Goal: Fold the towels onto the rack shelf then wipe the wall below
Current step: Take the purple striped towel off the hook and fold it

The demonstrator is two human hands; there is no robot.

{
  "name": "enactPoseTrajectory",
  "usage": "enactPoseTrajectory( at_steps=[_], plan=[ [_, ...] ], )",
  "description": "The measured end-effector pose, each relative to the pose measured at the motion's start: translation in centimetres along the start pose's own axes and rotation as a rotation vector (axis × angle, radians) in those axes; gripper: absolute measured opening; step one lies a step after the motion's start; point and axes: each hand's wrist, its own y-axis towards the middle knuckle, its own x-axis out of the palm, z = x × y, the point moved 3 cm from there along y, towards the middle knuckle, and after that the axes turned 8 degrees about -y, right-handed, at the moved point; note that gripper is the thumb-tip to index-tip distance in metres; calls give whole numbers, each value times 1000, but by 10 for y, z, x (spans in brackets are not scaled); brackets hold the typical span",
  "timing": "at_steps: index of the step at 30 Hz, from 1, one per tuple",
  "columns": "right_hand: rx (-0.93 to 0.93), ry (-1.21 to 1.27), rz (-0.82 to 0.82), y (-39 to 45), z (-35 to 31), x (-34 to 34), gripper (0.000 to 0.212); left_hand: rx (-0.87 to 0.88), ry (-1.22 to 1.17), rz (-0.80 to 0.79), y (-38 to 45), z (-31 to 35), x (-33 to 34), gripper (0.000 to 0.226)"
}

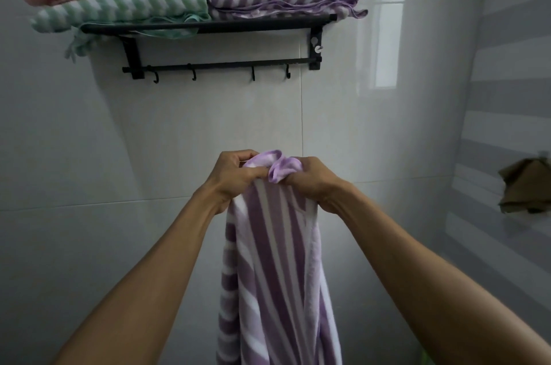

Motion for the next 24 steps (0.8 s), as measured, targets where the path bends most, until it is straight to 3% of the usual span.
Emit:
enactPoseTrajectory(
  at_steps=[2,5,8,11,13,15,18,20,22,24],
  plan=[
    [6,64,91,3,1,-5,10,-68,32,-112,-2,-9,-4,21],
    [54,171,234,4,0,-17,15,-188,308,-231,-10,-39,-9,18],
    [106,85,358,6,5,-27,3,-236,289,-96,-11,-67,-15,30],
    [158,-180,470,6,9,-32,14,-91,281,60,-5,-65,-24,30],
    [92,-217,424,5,4,-26,33,39,359,43,1,-51,-21,22],
    [-26,-147,276,6,-4,-16,30,135,414,-16,4,-34,-13,14],
    [-142,-137,-3,4,-15,1,39,182,429,-84,7,-17,-2,23],
    [-99,-252,-131,5,-12,9,45,169,383,-45,9,-15,0,22],
    [-84,-401,-107,10,-2,12,27,126,335,19,8,-16,-4,19],
    [-71,-438,37,15,8,10,14,46,364,-16,7,-24,-8,28]
  ],
)
